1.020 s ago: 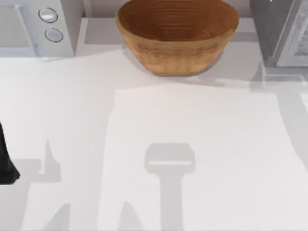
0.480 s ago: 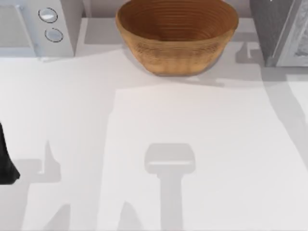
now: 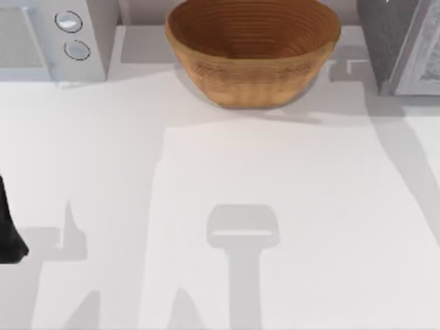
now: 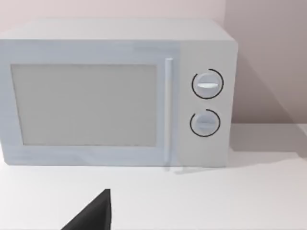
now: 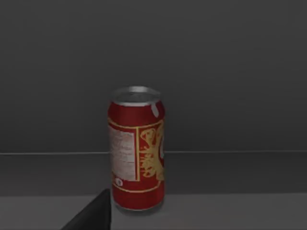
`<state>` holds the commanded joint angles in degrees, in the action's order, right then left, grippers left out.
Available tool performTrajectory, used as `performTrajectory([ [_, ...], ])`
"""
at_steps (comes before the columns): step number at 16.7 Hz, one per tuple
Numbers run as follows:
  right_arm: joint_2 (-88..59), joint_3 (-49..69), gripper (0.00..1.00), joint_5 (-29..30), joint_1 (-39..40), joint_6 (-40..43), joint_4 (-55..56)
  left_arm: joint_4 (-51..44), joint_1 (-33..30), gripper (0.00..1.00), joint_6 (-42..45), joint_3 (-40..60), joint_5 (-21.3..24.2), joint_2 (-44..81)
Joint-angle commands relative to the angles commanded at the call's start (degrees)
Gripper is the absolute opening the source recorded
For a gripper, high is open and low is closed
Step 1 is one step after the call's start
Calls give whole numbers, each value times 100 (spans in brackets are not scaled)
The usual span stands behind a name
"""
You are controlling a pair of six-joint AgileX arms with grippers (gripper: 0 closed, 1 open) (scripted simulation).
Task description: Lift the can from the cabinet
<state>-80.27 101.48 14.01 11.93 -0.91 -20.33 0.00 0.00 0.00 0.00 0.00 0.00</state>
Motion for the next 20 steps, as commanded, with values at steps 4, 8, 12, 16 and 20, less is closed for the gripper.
performTrajectory([
  [4,-831,186,100,366,392,21,590,0,0,100,0,0,0,0],
  [8,-918,198,100,412,446,25,671,0,0,100,0,0,0,0],
  [12,-1065,365,100,363,392,23,645,0,0,100,0,0,0,0],
  [16,-1667,1054,100,252,275,24,568,0,0,100,0,0,0,0],
  [20,-2197,1655,100,154,168,25,497,0,0,100,0,0,0,0],
])
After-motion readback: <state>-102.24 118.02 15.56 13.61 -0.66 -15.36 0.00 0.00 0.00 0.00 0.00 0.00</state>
